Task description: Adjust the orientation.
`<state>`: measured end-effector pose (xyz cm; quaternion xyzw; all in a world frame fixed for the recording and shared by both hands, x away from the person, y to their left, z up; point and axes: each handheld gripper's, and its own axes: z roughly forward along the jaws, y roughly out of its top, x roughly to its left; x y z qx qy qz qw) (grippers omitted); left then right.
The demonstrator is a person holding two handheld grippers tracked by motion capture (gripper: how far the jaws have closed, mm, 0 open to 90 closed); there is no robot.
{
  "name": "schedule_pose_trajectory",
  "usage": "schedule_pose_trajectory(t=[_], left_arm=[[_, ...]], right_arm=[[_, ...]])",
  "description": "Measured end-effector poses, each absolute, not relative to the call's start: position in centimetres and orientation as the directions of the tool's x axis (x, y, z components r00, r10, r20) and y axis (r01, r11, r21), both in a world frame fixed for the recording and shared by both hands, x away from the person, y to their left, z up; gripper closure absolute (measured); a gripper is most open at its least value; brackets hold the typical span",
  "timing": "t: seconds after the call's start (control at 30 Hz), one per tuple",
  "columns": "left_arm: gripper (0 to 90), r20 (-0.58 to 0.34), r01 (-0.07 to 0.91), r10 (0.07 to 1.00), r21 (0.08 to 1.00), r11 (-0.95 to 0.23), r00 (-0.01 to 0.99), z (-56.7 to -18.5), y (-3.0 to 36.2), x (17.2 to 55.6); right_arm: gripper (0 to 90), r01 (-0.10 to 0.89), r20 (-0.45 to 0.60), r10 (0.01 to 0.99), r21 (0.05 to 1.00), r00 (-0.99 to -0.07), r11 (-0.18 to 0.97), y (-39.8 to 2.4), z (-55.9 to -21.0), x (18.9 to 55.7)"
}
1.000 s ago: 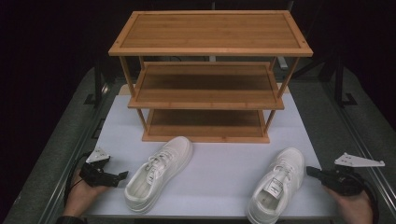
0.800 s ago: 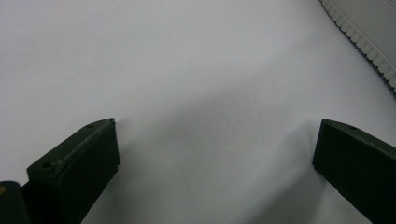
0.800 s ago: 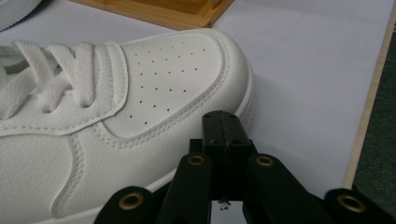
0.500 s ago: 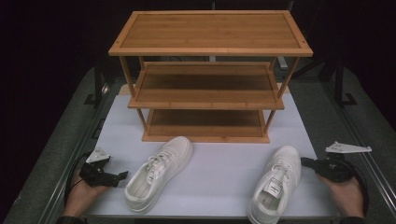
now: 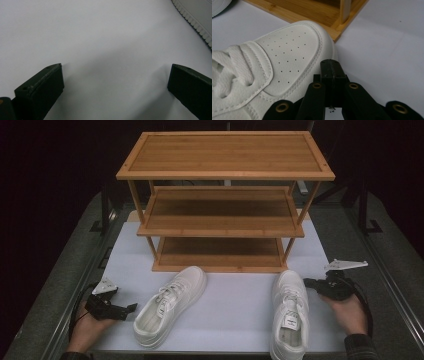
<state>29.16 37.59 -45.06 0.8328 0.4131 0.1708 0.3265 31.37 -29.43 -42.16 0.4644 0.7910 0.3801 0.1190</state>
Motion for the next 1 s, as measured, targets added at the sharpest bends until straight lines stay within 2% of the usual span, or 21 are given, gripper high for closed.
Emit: schedule_pose_trajectory(t=[0.33, 0.67, 1.0], left_arm=[[0.0, 0.015, 0.577, 0.799, 0.684, -0.446, 0.601, -45.1, 37.6, 29.2], [0.0, 0.015, 0.577, 0.799, 0.684, -0.446, 0.601, -45.1, 37.6, 29.2], [0.0, 0.014, 0.577, 0.799, 0.684, -0.446, 0.601, -45.1, 37.6, 29.2]], right_arm=[[90.0, 0.625, 0.136, 0.800, 0.705, -0.585, 0.337, -25.9, -41.9, 33.0], [90.0, 0.579, 0.133, 0.724, 0.703, -0.677, 0.413, -20.8, -41.8, 34.6], [89.9, 0.533, 0.122, 0.667, 0.712, -0.735, 0.457, -18.9, -41.8, 34.8]])
